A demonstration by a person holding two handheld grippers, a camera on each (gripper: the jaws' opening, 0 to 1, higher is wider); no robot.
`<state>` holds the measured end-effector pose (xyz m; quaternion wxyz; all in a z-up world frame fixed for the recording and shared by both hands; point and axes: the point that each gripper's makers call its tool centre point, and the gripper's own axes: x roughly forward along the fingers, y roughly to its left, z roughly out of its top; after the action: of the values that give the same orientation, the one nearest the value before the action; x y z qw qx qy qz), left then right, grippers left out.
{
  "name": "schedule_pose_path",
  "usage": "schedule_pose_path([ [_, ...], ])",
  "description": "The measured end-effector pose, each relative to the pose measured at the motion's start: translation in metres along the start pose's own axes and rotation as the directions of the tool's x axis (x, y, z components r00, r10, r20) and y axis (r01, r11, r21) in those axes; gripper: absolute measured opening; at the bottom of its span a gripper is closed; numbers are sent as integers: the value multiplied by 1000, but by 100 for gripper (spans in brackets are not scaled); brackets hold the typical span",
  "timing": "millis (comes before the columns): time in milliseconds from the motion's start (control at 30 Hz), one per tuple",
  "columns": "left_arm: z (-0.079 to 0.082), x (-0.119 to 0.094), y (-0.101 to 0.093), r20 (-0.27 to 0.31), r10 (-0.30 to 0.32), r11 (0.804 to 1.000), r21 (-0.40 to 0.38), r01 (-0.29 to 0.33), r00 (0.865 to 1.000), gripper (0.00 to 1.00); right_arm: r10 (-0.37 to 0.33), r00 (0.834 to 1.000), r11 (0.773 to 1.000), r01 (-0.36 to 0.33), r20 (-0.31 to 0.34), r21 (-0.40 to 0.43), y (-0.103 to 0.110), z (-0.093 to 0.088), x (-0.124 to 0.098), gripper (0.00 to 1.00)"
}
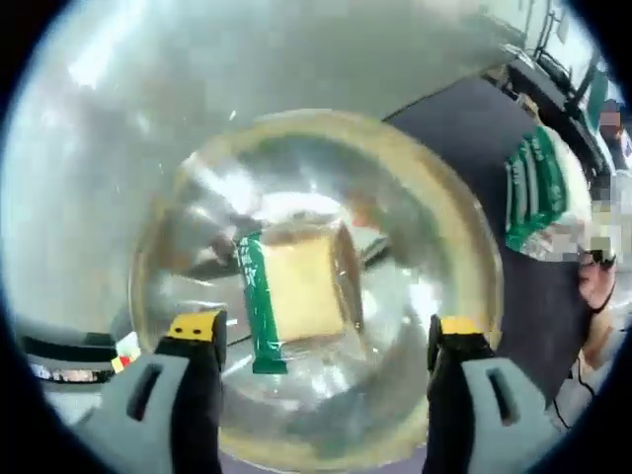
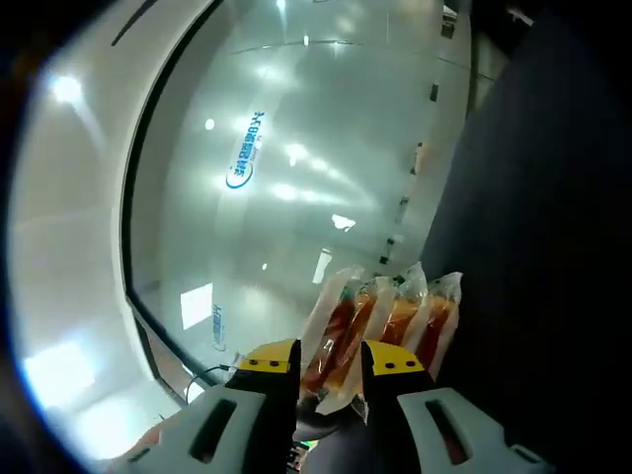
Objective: Pick up the bread from the bowl and place it onto the table
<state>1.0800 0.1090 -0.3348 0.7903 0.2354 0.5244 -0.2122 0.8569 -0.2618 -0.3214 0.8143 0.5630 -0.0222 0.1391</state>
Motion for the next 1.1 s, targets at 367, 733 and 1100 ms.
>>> schedule_pose_path([
  [367, -19, 53, 8, -54, 7, 995, -101, -13, 999, 83, 20, 1000, 1000, -20, -12, 11, 5, -4, 1, 21],
  [733, -18, 79, 16, -40, -20, 988, -153, 13, 999, 82, 27, 1000, 999, -27, -7, 29, 9, -5, -2, 21],
  [1100, -21, 81, 11, -73, -31, 985, -172, 18, 997, 65, 31, 1000, 999, -31, -5, 42, 10, -6, -3, 21],
])
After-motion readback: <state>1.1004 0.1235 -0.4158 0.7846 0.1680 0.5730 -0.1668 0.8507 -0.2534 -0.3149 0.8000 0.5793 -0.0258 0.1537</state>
